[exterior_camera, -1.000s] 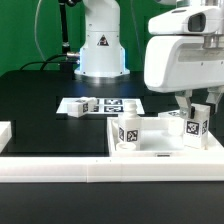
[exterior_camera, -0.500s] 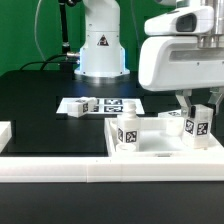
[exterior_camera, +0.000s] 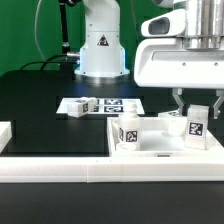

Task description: Assemble one leg

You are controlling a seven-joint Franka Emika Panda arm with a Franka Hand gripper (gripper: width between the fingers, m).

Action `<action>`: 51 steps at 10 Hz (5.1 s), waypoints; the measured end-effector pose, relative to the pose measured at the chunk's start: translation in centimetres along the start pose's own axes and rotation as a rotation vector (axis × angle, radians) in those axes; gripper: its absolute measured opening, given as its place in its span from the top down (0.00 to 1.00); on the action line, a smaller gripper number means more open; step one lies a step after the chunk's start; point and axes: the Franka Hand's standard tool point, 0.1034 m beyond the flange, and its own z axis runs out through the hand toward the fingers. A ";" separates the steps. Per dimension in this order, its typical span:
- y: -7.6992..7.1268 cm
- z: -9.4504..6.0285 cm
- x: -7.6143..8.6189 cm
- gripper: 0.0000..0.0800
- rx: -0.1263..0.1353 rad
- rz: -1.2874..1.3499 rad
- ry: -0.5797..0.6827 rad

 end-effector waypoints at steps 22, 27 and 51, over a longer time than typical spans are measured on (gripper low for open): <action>0.0 0.0 0.6 0.58 -0.009 -0.844 0.001; 0.2 0.0 0.9 0.64 0.007 -0.396 0.001; 0.1 0.0 0.5 0.19 -0.004 -0.923 -0.018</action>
Offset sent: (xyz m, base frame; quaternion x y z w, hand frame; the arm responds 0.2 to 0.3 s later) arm 0.0000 0.0000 0.0000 0.0000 0.0000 0.1938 0.9810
